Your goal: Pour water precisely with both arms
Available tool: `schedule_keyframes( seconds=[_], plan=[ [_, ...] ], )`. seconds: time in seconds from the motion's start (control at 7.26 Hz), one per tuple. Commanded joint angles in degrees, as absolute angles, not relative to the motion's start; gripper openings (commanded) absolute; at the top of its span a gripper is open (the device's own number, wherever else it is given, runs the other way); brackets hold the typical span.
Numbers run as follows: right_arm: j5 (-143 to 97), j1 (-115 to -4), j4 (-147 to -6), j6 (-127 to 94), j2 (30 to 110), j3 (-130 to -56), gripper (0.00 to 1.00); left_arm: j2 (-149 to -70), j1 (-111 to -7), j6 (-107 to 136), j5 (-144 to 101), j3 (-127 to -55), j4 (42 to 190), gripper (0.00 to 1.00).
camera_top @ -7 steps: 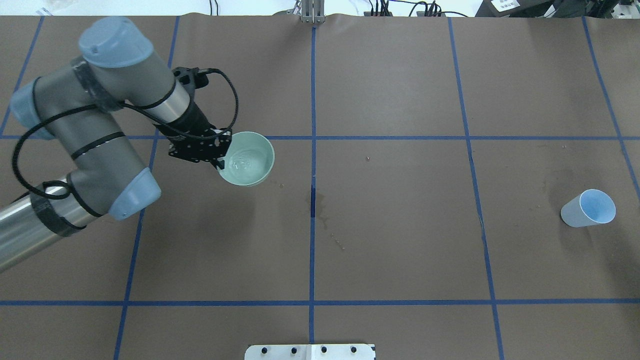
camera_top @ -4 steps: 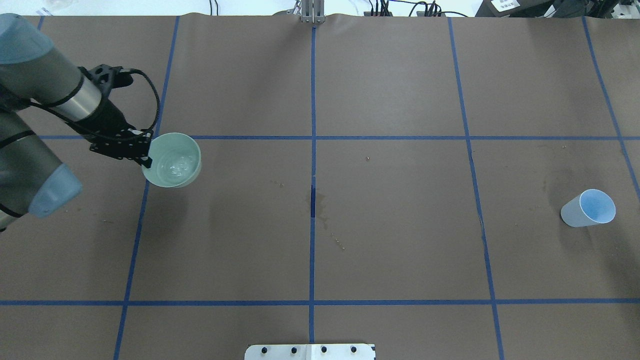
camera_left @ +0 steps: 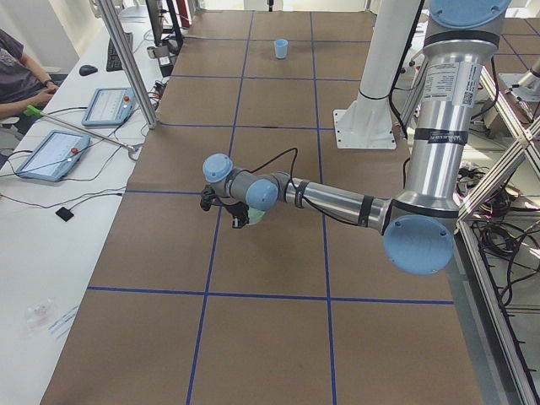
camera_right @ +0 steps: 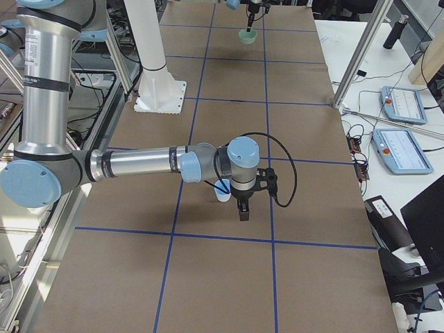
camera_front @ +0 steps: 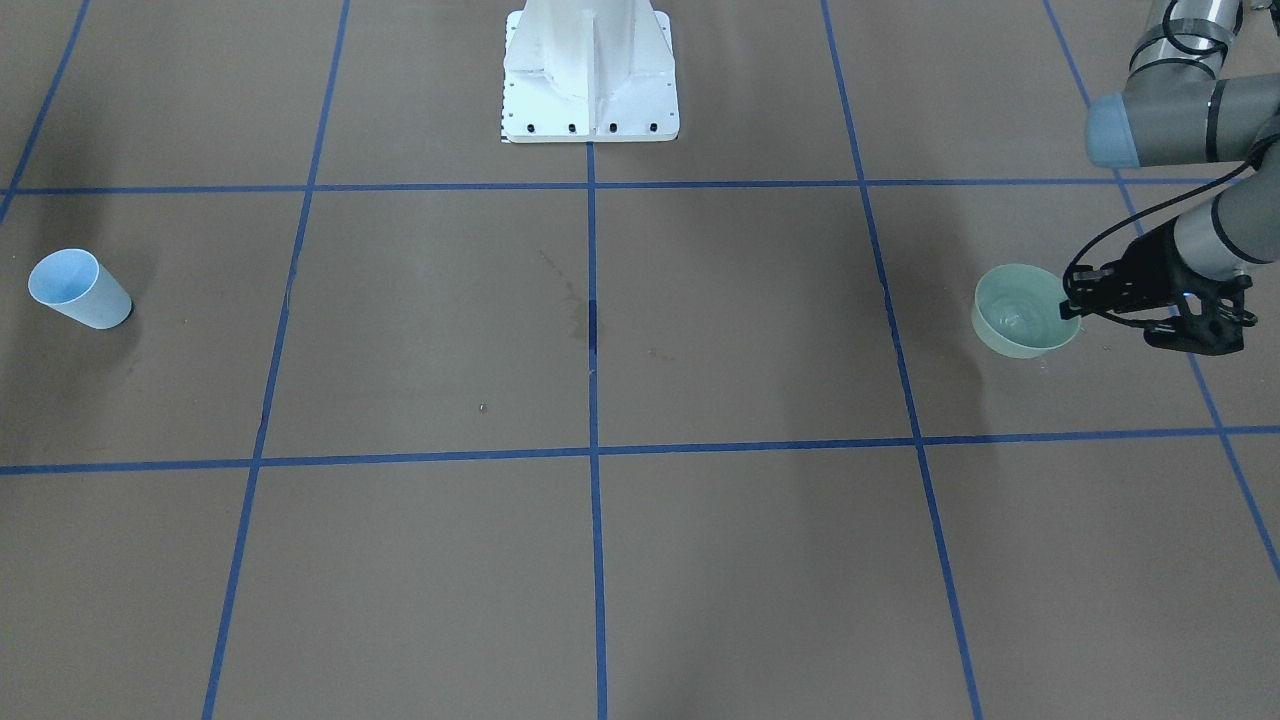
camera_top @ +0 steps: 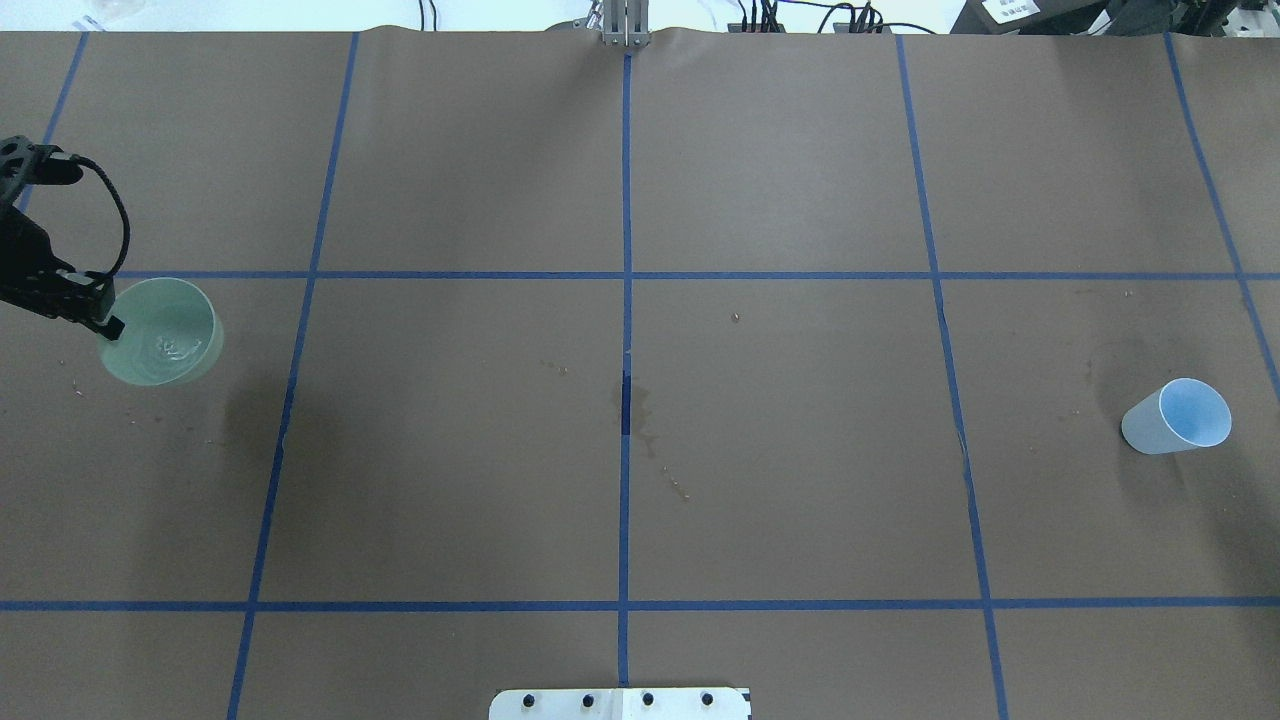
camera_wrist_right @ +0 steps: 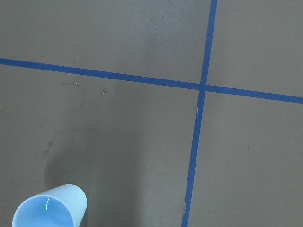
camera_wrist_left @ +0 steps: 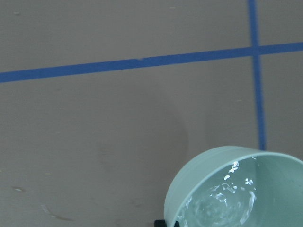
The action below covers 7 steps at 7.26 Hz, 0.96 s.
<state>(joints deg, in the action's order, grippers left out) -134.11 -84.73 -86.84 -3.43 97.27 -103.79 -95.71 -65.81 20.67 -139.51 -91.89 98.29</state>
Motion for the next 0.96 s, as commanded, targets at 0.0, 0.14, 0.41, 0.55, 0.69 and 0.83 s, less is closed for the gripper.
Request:
schedule_keyframes(
  seconds=[0.0, 0.14, 0.41, 0.55, 0.69, 0.83],
  plan=[
    [-134.03, -84.73, -86.84, -3.43, 97.03, -103.71, 0.99, -95.62, -66.80, 18.28, -139.57, -86.85, 98.26, 0.00],
    [-134.03, -84.73, -86.84, -3.43, 96.94, -103.71, 0.99, -95.80, -66.71, 18.37, -139.48, -86.75, 98.17, 0.12],
    [-134.03, -84.73, -86.84, -3.43, 96.94, -103.71, 0.99, -96.24, -66.53, 18.98, -139.48, -85.96, 98.17, 0.45],
    [-134.03, -84.73, -86.84, -3.43, 96.94, -103.71, 0.99, -96.33, -66.53, 18.98, -139.57, -85.70, 98.26, 0.58],
    [-134.03, -84.73, -86.84, -3.43, 96.94, -103.71, 0.99, -96.42, -66.53, 18.98, -139.57, -85.87, 98.26, 0.79],
    [-134.03, -84.73, -86.84, -3.43, 96.77, -103.71, 0.99, -96.33, -66.79, 18.98, -140.79, -86.91, 98.26, 1.00]
  ],
)
